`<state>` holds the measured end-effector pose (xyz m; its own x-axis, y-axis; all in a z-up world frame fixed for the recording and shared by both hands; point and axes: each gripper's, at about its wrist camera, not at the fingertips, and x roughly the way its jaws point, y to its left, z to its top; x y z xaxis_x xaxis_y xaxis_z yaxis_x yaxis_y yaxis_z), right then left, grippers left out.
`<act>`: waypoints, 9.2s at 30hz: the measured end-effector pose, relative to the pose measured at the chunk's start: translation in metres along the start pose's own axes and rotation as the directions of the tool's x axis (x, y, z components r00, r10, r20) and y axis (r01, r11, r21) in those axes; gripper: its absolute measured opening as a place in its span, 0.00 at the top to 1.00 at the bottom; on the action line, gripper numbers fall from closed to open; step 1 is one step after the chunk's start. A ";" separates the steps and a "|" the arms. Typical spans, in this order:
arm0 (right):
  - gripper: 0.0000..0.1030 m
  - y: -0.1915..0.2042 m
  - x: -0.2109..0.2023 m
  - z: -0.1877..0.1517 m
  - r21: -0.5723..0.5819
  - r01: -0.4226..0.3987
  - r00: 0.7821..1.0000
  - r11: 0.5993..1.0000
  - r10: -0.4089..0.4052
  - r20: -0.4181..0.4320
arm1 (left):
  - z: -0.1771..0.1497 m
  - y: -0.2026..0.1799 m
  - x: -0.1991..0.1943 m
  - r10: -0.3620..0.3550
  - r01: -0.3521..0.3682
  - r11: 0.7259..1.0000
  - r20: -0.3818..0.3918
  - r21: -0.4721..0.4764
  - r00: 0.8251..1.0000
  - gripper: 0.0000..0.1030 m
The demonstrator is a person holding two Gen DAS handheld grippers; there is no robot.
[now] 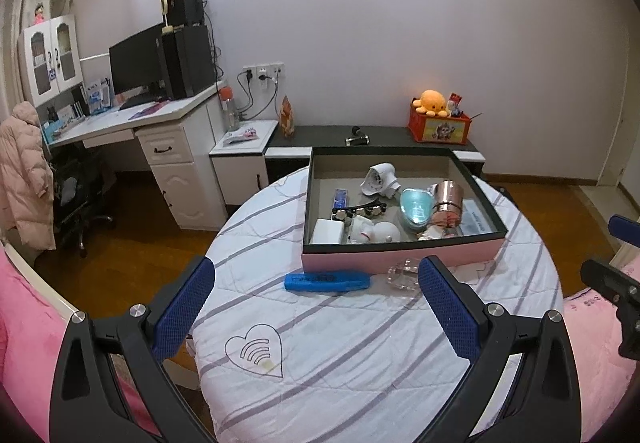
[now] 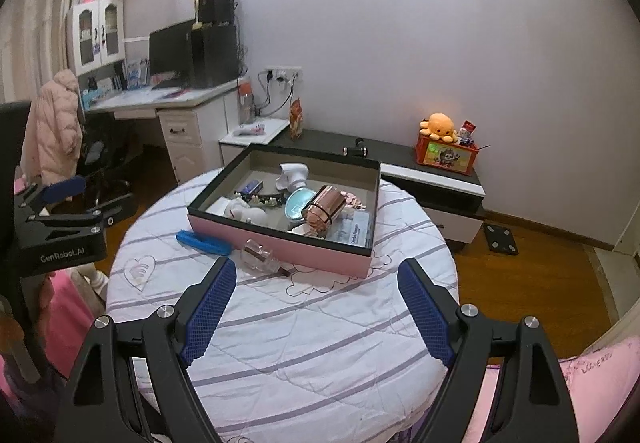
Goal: Organize rigid objects
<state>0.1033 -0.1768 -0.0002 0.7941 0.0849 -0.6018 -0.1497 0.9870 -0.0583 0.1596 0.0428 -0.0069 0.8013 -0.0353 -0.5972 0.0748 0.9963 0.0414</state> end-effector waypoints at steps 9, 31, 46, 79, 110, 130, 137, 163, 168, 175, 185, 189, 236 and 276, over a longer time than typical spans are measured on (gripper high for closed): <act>0.18 0.020 0.075 0.013 -0.099 -0.110 0.982 0.989 0.093 -0.162 | -0.002 0.008 0.067 0.002 -0.002 1.000 -0.136 -0.003 0.991 0.00; 0.47 0.059 0.231 -0.007 -0.101 -0.332 0.857 0.938 0.255 -0.447 | -0.035 0.017 0.155 -0.018 0.027 0.999 -0.367 0.020 0.930 0.00; 0.70 0.029 0.217 -0.030 -0.024 -0.275 0.861 0.961 0.234 -0.452 | -0.034 0.003 0.182 -0.072 0.095 0.995 -0.427 0.033 0.901 0.00; 0.60 0.064 0.251 -0.012 -0.088 -0.450 0.821 0.889 0.373 -0.433 | -0.029 0.016 0.218 -0.183 0.183 0.982 -0.486 -0.048 0.855 0.00; 0.69 -0.003 0.223 -0.033 0.025 -0.332 0.857 0.943 0.312 -0.410 | -0.030 -0.033 0.199 -0.216 0.320 0.934 -0.460 0.161 0.862 0.77; 0.69 -0.015 0.205 -0.038 0.053 -0.306 0.869 0.951 0.302 -0.393 | -0.040 -0.037 0.171 -0.265 0.325 0.944 -0.470 0.050 0.842 0.88; 0.69 -0.014 0.207 -0.038 0.057 -0.302 0.870 0.952 0.299 -0.392 | -0.031 -0.042 0.193 -0.262 0.318 0.947 -0.488 0.036 0.832 0.80; 0.69 -0.032 0.195 -0.044 0.092 -0.281 0.877 0.955 0.295 -0.379 | -0.042 -0.067 0.164 -0.204 0.290 0.950 -0.472 0.115 0.858 0.25; 0.69 -0.042 0.187 -0.048 0.100 -0.242 0.886 0.965 0.262 -0.382 | -0.045 -0.057 0.153 -0.214 0.285 0.954 -0.453 0.095 0.866 0.15; 0.41 -0.047 0.186 -0.045 0.113 -0.181 0.893 0.977 0.212 -0.398 | -0.049 -0.049 0.162 -0.184 0.254 0.963 -0.474 0.088 0.861 0.13; 0.65 -0.031 0.183 -0.009 0.129 -0.280 0.899 0.951 0.307 -0.311 | -0.031 -0.028 0.172 -0.129 0.170 0.984 -0.435 0.057 0.891 0.08; 0.90 -0.021 0.213 -0.014 0.148 -0.294 0.861 0.944 0.329 -0.387 | -0.030 -0.022 0.187 -0.138 0.178 0.983 -0.443 0.048 0.886 0.08; 0.32 -0.015 0.153 -0.034 -0.023 -0.240 0.906 0.970 0.216 -0.365 | -0.057 -0.072 0.137 -0.272 0.408 0.891 -0.483 0.201 0.832 0.16; 0.47 -0.025 0.111 -0.011 0.072 -0.220 0.954 0.973 0.230 -0.193 | -0.014 -0.066 0.070 -0.238 0.297 0.934 -0.275 0.198 0.931 0.75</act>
<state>0.1884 -0.1932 -0.0741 0.6089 0.2820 -0.7414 -0.2781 0.9512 0.1334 0.2026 -0.0239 -0.0629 0.5652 -0.2485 -0.7866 0.4258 0.9046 0.0201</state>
